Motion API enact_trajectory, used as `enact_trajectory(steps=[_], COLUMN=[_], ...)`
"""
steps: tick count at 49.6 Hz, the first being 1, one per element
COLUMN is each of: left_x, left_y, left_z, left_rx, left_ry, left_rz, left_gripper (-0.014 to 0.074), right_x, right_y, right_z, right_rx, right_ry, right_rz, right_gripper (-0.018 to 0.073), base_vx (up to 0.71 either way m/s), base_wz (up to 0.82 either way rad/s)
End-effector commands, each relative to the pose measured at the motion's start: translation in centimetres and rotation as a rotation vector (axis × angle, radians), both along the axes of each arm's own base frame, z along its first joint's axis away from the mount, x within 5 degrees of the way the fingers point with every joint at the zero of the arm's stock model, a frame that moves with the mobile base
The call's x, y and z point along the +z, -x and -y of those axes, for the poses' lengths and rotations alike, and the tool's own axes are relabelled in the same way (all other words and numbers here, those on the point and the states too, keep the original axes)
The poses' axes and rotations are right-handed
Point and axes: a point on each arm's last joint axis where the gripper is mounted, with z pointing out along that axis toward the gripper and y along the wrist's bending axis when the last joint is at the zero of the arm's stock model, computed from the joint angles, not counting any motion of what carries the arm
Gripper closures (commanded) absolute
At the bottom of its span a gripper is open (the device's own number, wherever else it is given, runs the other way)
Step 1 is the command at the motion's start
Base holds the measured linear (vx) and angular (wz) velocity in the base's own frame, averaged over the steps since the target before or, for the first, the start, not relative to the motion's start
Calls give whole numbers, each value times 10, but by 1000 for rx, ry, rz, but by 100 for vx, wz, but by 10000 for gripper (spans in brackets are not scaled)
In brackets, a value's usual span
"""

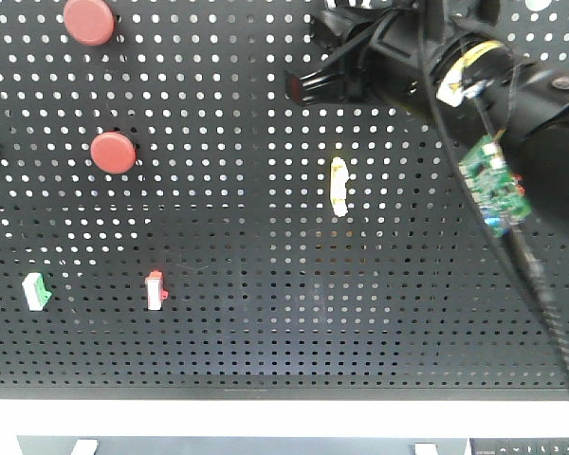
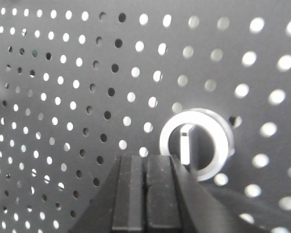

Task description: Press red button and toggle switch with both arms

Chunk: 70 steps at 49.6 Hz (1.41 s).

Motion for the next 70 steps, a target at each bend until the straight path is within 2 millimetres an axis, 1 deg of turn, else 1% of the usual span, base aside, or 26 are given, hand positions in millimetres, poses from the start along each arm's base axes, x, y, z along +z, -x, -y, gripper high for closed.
enact_trajectory(steps=[1,5,14,17,24,29,34,38,42,50,70], left_x=[15,15,15,15,15,15,15,15,15,14,13], left_y=[7,7,7,7,7,7,7,7,7,7,7], left_z=[0,0,0,0,0,0,0,0,0,0,-1], left_rx=[-29,-29,-30,-29,-29,-30,-29,-29,-29,-29,-14], left_ry=[42,42,43,43,43,43,43,43,43,42,26], left_rz=[79,79,80,79,79,79,79,78,77,77,66], left_gripper=[595,595,595,595,595,595,595,595,595,595,595], right_x=[43,45,47,48,51,43,29,22,15,6,4], right_y=[26,26,31,33,57,73,81,86,86,83,83], right_z=[30,37,38,36,29,32,36,40,40,39,38], right_rx=[-39,-59,-56,-41,30,46,47,49,49,46,43], right_ry=[-68,-68,-76,-88,-147,-127,-113,-112,-106,-91,-83], right_rz=[171,162,164,152,105,86,71,72,48,19,7], right_gripper=[562,562,562,562,561,561,560,559,559,559,559], base_vx=[0,0,0,0,0,0,0,0,0,0,0], base_wz=[0,0,0,0,0,0,0,0,0,0,0])
